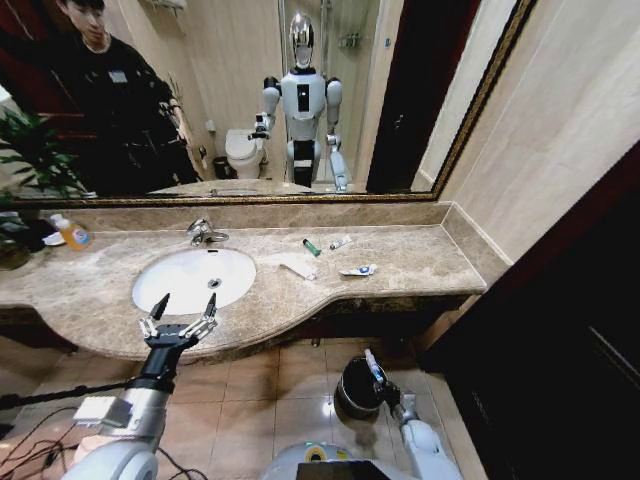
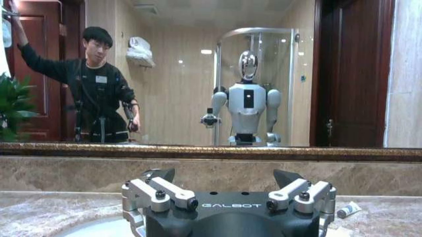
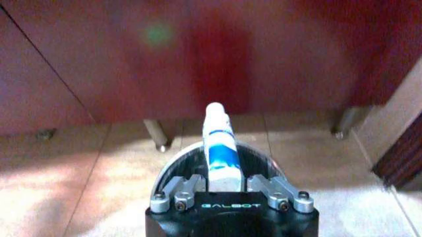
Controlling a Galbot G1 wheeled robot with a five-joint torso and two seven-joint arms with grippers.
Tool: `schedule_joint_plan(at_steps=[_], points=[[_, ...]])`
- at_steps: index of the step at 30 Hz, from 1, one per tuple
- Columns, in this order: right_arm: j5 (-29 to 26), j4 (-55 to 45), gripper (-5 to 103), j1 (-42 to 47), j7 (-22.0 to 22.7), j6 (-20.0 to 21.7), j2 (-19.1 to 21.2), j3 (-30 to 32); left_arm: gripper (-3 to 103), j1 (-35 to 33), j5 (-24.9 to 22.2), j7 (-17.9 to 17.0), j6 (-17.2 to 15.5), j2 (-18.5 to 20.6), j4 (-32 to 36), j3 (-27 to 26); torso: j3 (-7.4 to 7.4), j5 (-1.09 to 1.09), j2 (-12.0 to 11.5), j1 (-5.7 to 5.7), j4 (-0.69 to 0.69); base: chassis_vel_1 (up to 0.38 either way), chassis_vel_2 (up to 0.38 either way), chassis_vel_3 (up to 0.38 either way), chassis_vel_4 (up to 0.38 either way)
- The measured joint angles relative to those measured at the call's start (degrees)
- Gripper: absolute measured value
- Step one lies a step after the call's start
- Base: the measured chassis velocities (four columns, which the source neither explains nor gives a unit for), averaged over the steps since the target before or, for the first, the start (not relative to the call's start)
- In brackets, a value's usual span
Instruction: Pick up the trash from the sink and place it in the trash bin.
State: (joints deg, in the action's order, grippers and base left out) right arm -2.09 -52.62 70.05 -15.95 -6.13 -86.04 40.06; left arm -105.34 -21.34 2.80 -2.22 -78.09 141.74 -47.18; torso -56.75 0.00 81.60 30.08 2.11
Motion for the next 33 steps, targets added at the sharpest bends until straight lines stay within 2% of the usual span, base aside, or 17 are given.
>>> schedule_joint_plan(at_steps=[9,15,18,21,22,24,26,27,30,31,33], points=[[-0.1,2.5,27,-0.9,0.7,-0.7,-0.1,-0.2,100,0.0,0.0,0.0,0.0,0.0,0.0,0.0,0.00,0.00,0.0,0.00,0.00,0.000,0.000,0.000,0.000],[0.0,1.9,27,-1.4,1.1,0.4,-0.1,-0.3,100,0.0,0.0,0.0,0.0,0.0,0.0,0.0,0.00,0.00,0.0,0.00,0.00,0.000,0.000,0.000,0.000],[0.2,1.8,43,-1.2,0.7,0.4,0.0,-0.3,100,0.0,0.0,0.0,0.0,0.0,0.0,0.0,0.00,0.00,0.0,0.00,0.00,0.000,0.000,0.000,0.000],[0.4,1.8,48,-1.1,0.6,0.4,0.1,-0.3,100,0.0,0.0,0.0,0.0,0.0,0.0,0.0,0.00,0.00,0.0,0.00,0.00,0.000,0.000,0.000,0.000],[0.5,1.7,59,-0.9,0.5,0.4,0.2,-0.3,100,0.0,0.0,0.0,0.0,0.0,0.0,0.0,0.00,0.00,0.0,0.00,0.00,0.000,0.000,0.000,0.000],[0.6,1.6,59,-0.9,0.5,0.4,0.3,-0.3,100,0.0,0.0,0.0,0.0,0.0,0.0,0.0,0.00,0.00,0.0,0.00,0.00,0.000,0.000,0.000,0.000],[0.6,1.3,70,-0.8,0.5,0.5,0.4,-0.3,100,0.0,0.0,0.0,0.0,0.0,0.0,0.0,0.00,0.00,0.0,0.00,0.00,0.000,0.000,0.000,0.000],[0.6,1.3,70,-0.8,0.5,0.5,0.4,-0.3,100,0.0,0.0,0.0,0.0,0.0,0.0,0.0,0.00,0.00,0.0,0.00,0.00,0.000,0.000,0.000,0.000],[0.6,0.9,86,-0.8,0.5,0.6,0.4,-0.3,100,0.0,0.0,0.0,0.0,0.0,0.0,0.0,0.00,0.00,0.0,0.00,0.00,0.000,0.000,0.000,0.000],[0.6,0.9,86,-0.8,0.5,0.6,0.4,-0.3,100,0.0,0.0,0.0,0.0,0.0,0.0,0.0,0.00,0.00,0.0,0.00,0.00,0.000,0.000,0.000,0.000],[0.6,0.9,96,-0.8,0.5,0.7,0.2,-0.3,100,0.0,0.0,0.0,0.0,0.0,0.0,0.0,0.00,0.00,0.0,0.00,0.00,0.000,0.000,0.000,0.000]])
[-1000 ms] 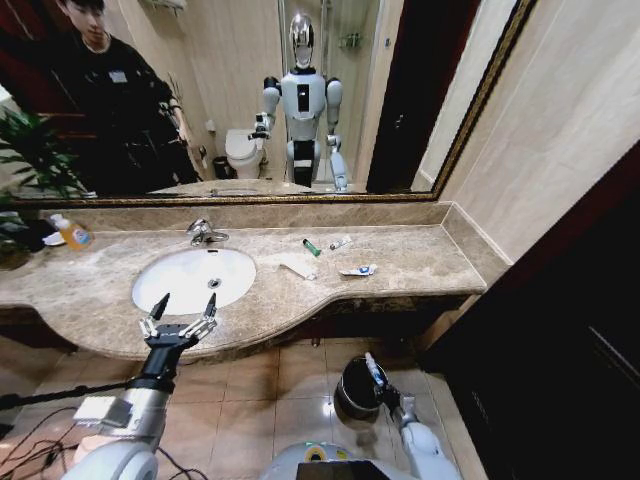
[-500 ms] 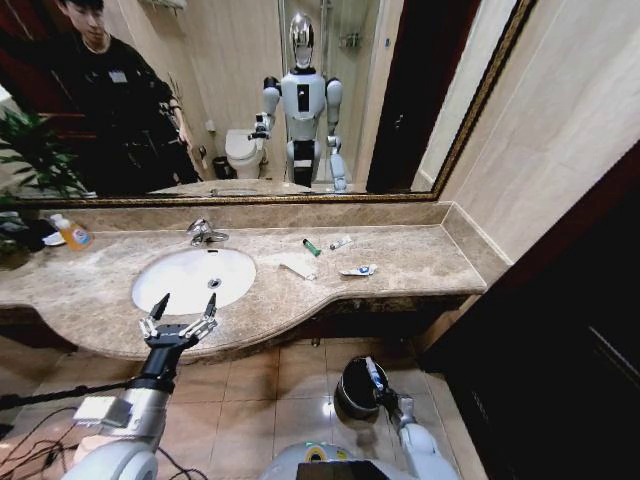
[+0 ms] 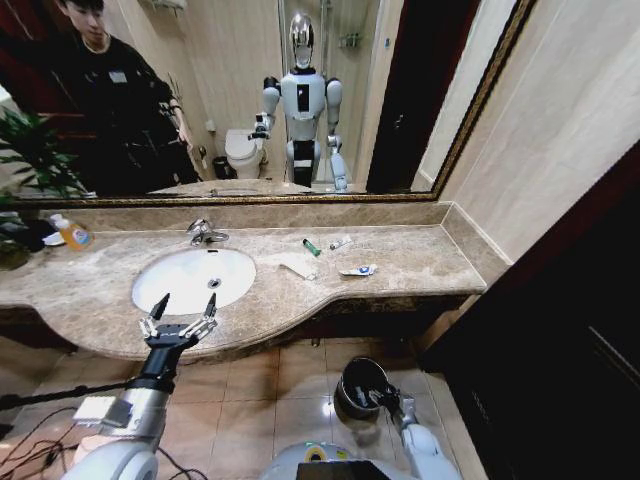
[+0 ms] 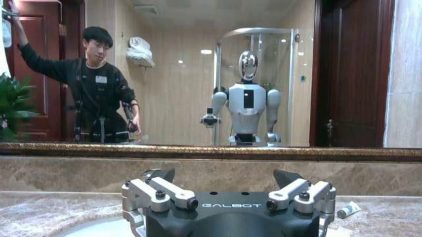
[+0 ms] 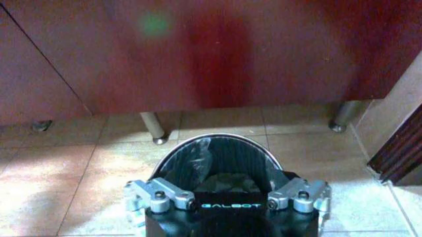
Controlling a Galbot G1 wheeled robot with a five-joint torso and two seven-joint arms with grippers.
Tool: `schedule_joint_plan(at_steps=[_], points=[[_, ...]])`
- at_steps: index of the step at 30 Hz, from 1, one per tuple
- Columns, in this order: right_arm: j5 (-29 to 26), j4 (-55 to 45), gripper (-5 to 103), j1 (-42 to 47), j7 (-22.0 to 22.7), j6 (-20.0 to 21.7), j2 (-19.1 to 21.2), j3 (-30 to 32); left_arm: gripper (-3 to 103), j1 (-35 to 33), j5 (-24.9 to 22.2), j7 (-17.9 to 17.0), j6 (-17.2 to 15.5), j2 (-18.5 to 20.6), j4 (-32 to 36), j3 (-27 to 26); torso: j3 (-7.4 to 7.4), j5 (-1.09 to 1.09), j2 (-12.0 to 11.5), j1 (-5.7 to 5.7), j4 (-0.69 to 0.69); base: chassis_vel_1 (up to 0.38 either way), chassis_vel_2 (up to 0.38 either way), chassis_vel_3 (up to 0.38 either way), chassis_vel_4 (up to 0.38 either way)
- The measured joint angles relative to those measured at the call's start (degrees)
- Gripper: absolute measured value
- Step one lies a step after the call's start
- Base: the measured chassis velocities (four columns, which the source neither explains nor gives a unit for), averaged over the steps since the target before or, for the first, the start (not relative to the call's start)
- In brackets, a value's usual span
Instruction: Pick up the trash from the sink and place it in the trash bin.
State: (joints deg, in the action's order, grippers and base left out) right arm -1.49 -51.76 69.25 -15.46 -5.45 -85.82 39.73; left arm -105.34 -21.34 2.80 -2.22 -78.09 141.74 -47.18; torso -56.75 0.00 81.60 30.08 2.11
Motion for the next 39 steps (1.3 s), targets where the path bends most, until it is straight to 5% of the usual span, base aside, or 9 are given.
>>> schedule_joint_plan(at_steps=[24,39], points=[[0.8,-2.8,100,1.2,-0.1,1.0,-1.0,0.0,100,0.0,0.0,0.0,0.0,0.0,0.0,0.0,0.00,0.00,0.0,0.00,0.00,0.000,0.000,0.000,0.000],[-10.0,-33.9,100,12.5,-0.4,2.6,-2.0,-0.4,100,0.0,0.0,0.0,0.0,0.0,0.0,0.0,0.00,0.00,0.0,0.00,0.00,0.000,0.000,0.000,0.000]])
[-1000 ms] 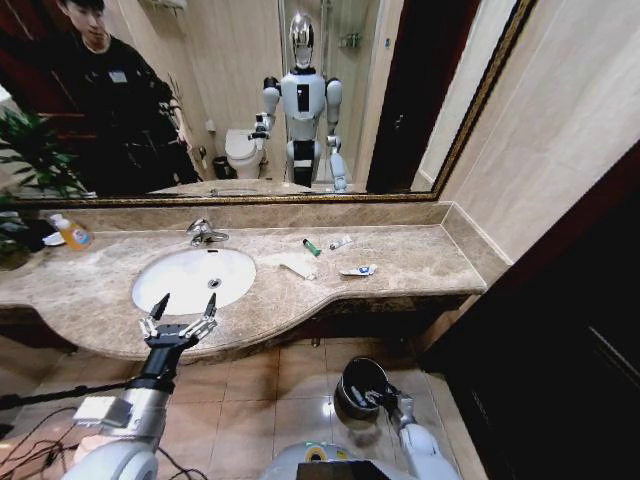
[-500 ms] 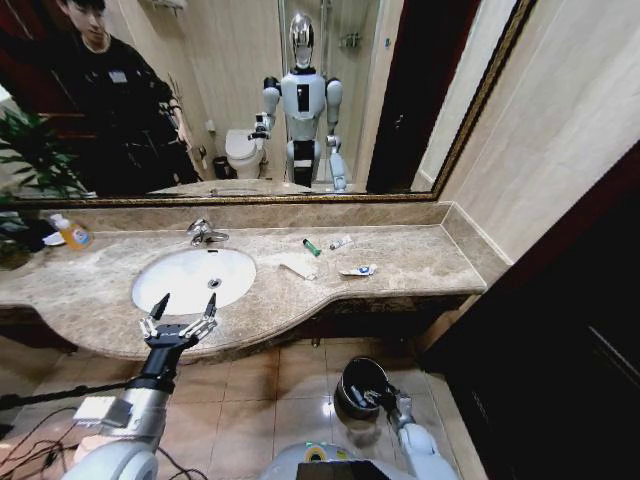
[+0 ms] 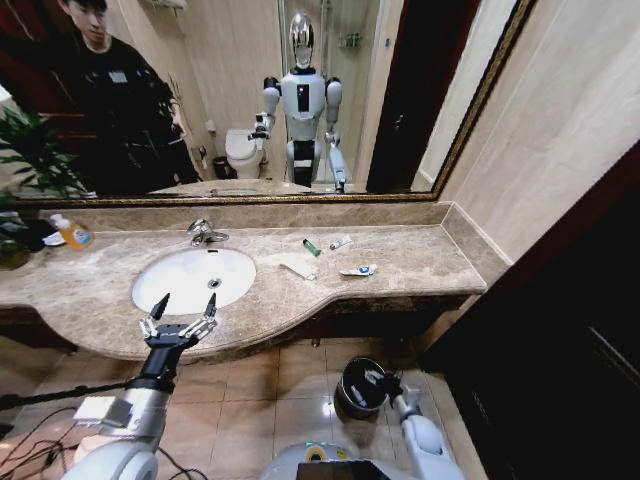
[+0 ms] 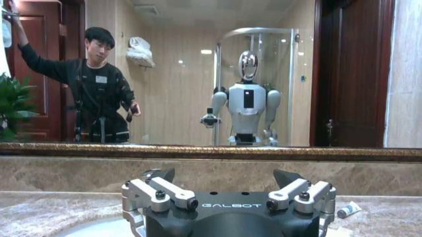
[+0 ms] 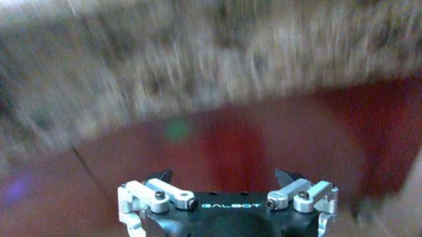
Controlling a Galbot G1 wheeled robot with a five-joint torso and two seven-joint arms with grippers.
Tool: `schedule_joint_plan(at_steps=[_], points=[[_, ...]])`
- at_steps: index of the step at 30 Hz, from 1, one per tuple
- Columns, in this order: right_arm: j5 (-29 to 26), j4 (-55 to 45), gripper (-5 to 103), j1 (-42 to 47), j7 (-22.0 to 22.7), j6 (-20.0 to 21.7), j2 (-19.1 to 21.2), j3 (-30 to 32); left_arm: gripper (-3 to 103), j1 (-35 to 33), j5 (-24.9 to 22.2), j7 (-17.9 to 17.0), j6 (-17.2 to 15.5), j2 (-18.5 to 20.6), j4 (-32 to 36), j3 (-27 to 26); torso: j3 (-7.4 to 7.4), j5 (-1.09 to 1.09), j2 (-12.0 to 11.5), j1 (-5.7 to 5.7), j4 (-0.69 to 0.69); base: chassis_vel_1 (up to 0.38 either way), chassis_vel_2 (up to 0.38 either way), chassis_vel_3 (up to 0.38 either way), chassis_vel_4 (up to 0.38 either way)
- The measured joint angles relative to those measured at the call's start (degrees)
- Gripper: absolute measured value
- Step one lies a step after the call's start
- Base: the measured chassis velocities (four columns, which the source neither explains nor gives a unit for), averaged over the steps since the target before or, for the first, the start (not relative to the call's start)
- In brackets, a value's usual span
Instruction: Pick up the trash from the sink and place it in the trash bin.
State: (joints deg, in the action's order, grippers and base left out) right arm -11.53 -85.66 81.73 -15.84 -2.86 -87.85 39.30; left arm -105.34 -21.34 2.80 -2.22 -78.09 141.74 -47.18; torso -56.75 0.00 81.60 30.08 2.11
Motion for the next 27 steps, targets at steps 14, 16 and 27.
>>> schedule_joint_plan(at_steps=[14,16,27], points=[[-2.2,-28.9,100,7.2,2.0,2.2,2.3,0.0,100,0.0,0.0,0.0,0.0,0.0,0.0,0.0,0.00,0.00,0.0,-0.01,0.00,0.000,0.000,0.000,0.000],[-1.8,-29.3,100,6.3,1.9,2.6,2.6,0.1,100,0.0,0.0,0.0,0.0,0.0,0.0,0.0,0.00,0.00,0.0,-0.01,0.00,0.000,0.000,0.000,0.000],[0.5,-26.3,100,-4.0,-0.2,9.8,11.1,-1.7,100,0.0,0.0,0.0,0.0,0.0,0.0,0.0,0.00,0.01,0.0,0.00,-0.01,0.000,0.000,0.000,0.000]])
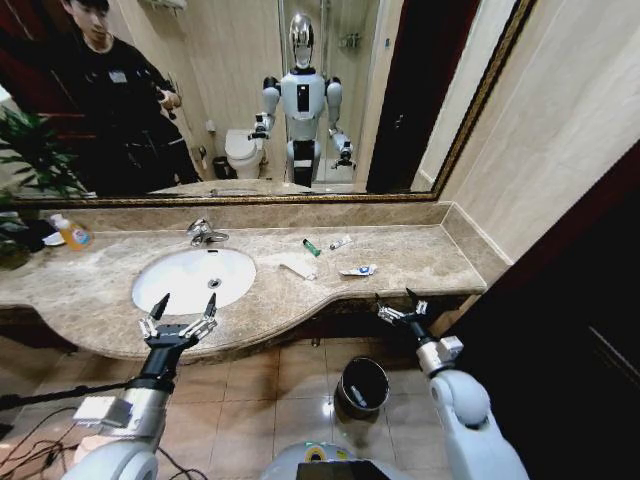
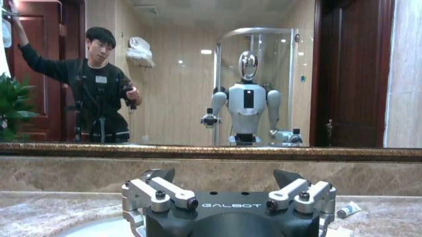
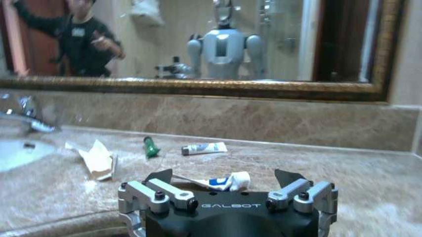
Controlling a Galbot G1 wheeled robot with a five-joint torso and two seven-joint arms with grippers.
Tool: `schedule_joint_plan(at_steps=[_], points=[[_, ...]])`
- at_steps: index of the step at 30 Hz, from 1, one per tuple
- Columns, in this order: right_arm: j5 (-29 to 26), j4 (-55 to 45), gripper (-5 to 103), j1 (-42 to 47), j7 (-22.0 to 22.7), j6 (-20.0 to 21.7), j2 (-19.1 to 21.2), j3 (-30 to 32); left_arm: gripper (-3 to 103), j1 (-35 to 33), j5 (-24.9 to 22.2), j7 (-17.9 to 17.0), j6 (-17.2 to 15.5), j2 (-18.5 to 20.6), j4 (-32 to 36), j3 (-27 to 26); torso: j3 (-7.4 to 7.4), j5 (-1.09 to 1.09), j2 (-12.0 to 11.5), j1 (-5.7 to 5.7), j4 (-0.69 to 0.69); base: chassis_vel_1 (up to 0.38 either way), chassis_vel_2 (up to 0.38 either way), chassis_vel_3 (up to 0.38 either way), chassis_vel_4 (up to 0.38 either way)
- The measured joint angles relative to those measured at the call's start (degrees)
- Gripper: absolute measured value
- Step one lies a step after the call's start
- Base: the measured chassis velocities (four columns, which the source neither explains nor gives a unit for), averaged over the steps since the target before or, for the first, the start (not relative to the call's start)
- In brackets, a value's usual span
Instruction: Pick up the trash from the sink and place it in the trash bin.
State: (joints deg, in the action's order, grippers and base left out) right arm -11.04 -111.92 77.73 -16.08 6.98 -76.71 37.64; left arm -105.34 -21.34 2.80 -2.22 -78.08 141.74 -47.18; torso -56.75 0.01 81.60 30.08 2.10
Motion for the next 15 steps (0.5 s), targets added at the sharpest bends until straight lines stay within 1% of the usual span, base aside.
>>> schedule_joint_plan(at_steps=[3,4,5,7,8,10,13,15], points=[[2.8,3.4,100,-4.7,-1.2,0.8,3.2,-1.3,100,0.0,0.0,0.0,0.0,0.0,0.0,0.0,0.00,-0.01,0.0,0.00,0.01,0.000,0.000,0.000,0.000],[2.8,3.4,100,-4.7,-1.2,0.8,3.2,-1.3,100,0.0,0.0,0.0,0.0,0.0,0.0,0.0,0.00,-0.01,0.0,0.00,0.01,0.000,0.000,0.000,0.000],[4.5,5.2,100,-7.0,-1.3,1.1,4.7,-2.2,100,0.0,0.0,0.0,0.0,0.0,0.0,0.0,0.00,0.00,0.0,0.00,0.01,0.000,0.000,0.000,0.000],[4.8,5.6,100,-7.4,-1.4,1.1,4.9,-2.3,100,0.0,0.0,0.0,0.0,0.0,0.0,0.0,0.00,0.00,0.0,0.00,0.01,0.000,0.000,0.000,0.000],[6.5,7.7,100,-9.7,-1.6,1.3,6.5,-3.3,100,0.0,0.0,0.0,0.0,0.0,0.0,0.0,0.00,-0.01,0.0,0.00,0.01,0.000,0.000,0.000,0.000],[6.9,8.7,100,-10.6,-1.7,1.4,7.1,-3.9,100,0.0,0.0,0.0,0.0,0.0,0.0,0.0,0.00,0.00,0.0,0.00,0.00,0.000,0.000,0.000,0.000],[8.3,12.6,100,-14.8,-1.7,2.1,9.3,-7.4,100,0.0,0.0,0.0,0.0,0.0,0.0,0.0,0.00,0.00,0.0,0.01,0.01,0.000,0.000,0.000,0.000],[8.6,13.4,100,-15.7,-1.8,2.1,9.6,-8.2,100,0.0,0.0,0.0,0.0,0.0,0.0,0.0,0.00,-0.01,0.0,0.01,0.01,0.000,0.000,0.000,0.000]])
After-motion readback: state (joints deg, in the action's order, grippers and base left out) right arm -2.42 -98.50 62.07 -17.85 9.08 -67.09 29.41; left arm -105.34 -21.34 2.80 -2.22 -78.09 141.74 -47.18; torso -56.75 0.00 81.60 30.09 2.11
